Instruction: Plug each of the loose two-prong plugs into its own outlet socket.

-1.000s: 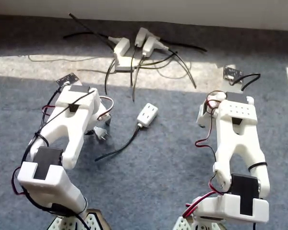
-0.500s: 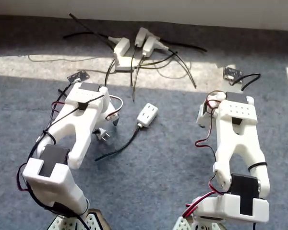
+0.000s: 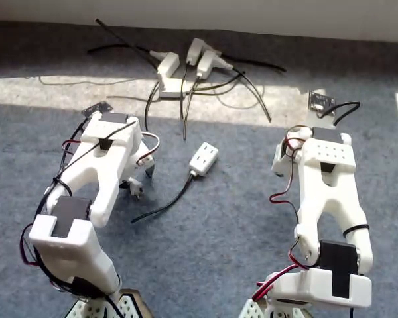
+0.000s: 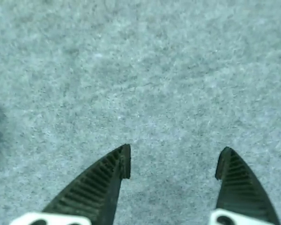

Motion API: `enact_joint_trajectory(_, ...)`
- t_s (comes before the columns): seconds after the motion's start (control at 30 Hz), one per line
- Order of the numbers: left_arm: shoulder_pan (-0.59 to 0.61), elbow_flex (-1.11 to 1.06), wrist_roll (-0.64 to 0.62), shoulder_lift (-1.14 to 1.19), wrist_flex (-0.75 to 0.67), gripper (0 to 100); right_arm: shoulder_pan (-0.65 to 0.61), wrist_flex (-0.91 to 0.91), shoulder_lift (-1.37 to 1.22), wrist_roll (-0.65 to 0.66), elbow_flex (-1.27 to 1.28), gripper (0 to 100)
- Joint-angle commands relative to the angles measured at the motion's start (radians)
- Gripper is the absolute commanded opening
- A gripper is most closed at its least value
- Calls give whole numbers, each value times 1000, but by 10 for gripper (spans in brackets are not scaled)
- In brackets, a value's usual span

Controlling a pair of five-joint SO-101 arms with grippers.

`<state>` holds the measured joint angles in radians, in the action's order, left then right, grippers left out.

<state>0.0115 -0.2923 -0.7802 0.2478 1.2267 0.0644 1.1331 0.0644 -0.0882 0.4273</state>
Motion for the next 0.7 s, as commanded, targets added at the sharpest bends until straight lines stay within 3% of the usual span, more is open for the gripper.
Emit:
enact_joint_trajectory(0.0,-2,10,0,-2,21,213,-10,-12,39,-9,-4,289)
enact_joint_trajectory(0.43,-12,4,3,8,63,210,-12,-114,39,-9,65,289)
enact_joint_trajectory(0.67,-10,-25,115,10,71,210,-12,-116,39,-9,65,289)
